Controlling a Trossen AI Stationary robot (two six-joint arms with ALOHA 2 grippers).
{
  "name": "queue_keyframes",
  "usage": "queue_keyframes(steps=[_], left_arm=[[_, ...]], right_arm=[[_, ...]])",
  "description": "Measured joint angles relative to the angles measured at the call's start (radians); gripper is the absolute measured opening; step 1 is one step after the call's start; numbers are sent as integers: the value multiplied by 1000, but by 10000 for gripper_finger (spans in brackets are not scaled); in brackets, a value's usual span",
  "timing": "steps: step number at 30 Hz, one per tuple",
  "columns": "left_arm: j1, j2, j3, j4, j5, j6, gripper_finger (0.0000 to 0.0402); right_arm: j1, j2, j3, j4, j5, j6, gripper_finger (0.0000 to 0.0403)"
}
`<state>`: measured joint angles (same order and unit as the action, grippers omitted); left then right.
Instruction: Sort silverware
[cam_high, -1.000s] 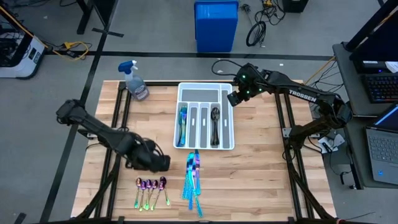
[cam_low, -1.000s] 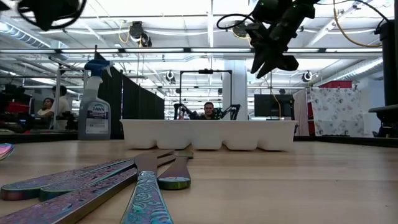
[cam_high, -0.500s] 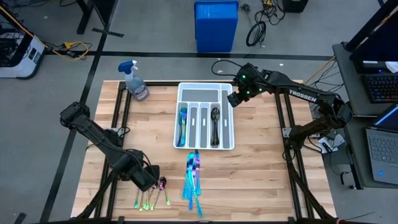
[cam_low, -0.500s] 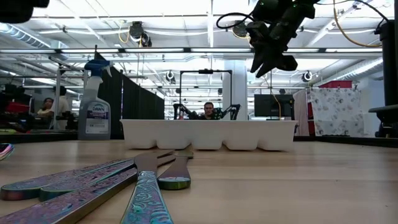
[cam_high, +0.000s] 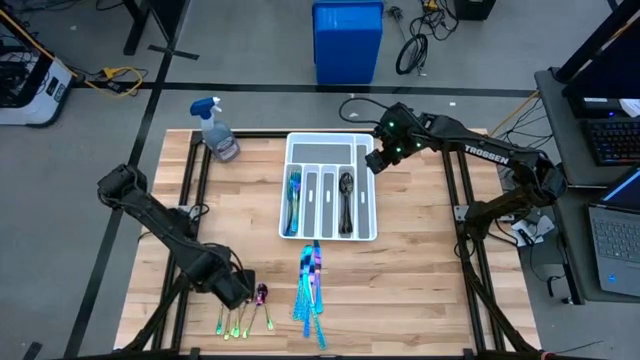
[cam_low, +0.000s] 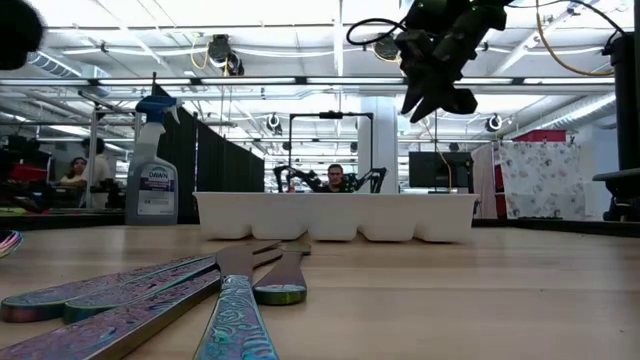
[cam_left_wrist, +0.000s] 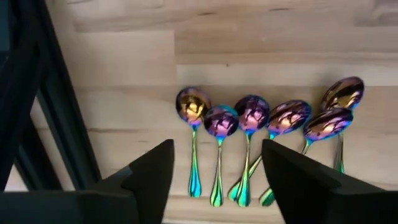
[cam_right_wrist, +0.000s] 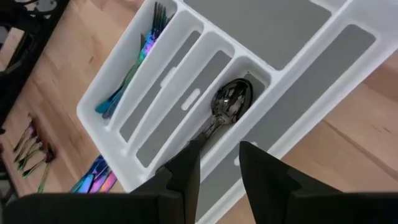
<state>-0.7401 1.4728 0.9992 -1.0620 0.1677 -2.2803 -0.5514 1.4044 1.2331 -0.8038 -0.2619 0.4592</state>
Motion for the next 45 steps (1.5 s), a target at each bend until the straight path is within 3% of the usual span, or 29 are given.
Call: queue_keyframes(steps=[7,10,13,19,31,45], left_arm=[[-15,39,-5,47,14,64,297],[-23,43,-5,69,83,-6,298],[-44,70,-5,97,75,-79,299],[-48,112,-4,123,3,-53,299],[-44,246,-9,272,19,-63,299],[-40,238,-1,261,69,-90,299]], right_arm=[[4,0,0,14,-6,-9,96],[4,0,0,14,-7,-5,96],[10,0,0,14,-24,-4,96],[10,0,0,16,-33,-8,96],[16,0,0,14,-40,-8,96],[17,0,0,8,-59,-3,96]])
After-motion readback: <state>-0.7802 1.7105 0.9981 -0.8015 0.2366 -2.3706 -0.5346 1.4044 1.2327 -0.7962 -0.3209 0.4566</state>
